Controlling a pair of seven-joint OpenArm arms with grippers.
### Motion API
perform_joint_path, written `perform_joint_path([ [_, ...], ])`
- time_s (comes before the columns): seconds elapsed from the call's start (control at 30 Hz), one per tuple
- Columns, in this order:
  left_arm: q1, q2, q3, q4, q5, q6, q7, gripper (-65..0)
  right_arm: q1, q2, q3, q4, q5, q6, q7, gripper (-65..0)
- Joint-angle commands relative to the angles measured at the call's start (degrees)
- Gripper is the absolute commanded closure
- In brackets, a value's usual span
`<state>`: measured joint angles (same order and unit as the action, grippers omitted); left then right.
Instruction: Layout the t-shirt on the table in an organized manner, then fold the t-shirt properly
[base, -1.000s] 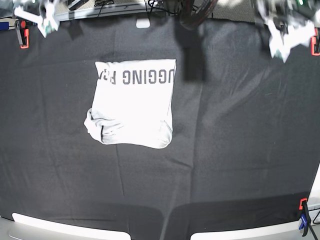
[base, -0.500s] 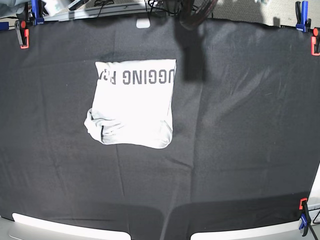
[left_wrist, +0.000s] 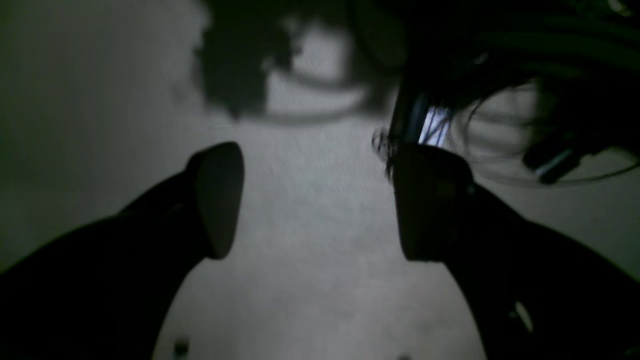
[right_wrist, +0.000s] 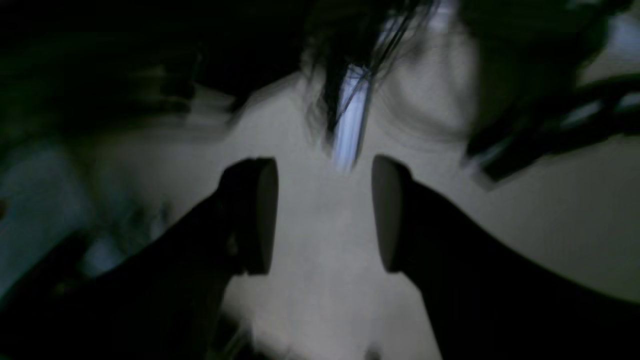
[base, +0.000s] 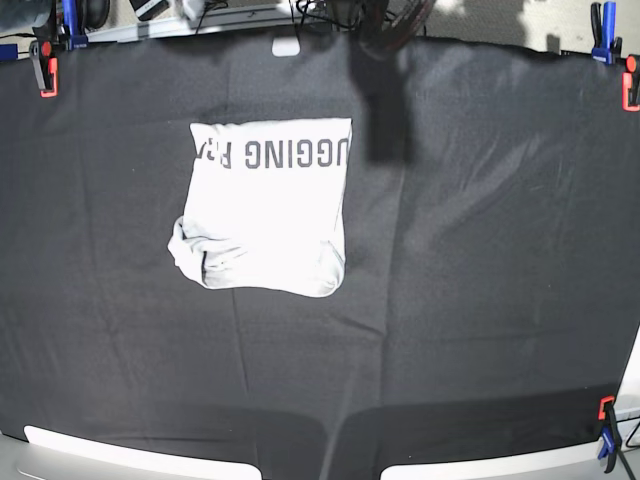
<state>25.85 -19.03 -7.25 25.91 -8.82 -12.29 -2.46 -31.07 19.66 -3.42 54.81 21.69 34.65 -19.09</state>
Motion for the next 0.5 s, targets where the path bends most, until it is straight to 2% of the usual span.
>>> perform_joint_path([
  [0.0, -0.87, -0.66, -0.15, -3.13, -0.04, -0.11, -1.77, -43.8, 1.31, 0.22, -1.05, -2.93, -1.14, -2.05, 3.23, -29.8],
  [0.13, -5.22, -0.66, -0.15, -10.69, -0.02, -0.13, -3.17, -43.8, 7.72, -1.14, -5.86, -16.52, -8.37, -11.32, 10.64, -29.7],
  [0.2, -5.49, -0.66, -0.15, -10.38, -0.04, -0.04, -3.17, -43.8, 9.68, -1.6, -7.8, -21.86, -10.23, -13.94, 12.74, -29.7],
  [0.3, -5.49, -0.63, -0.15, -9.46, -0.02, 0.0, -3.17, -43.8, 10.93, -1.73, -9.44, -25.88, -10.16, -14.71, 13.6, -29.7],
  [0.47, -5.51, -0.63, -0.15, -9.25, -0.04, 0.02, -3.23, -43.8, 11.1, -1.73, -10.14, -26.16, -10.16, -14.51, 13.22, -29.7],
])
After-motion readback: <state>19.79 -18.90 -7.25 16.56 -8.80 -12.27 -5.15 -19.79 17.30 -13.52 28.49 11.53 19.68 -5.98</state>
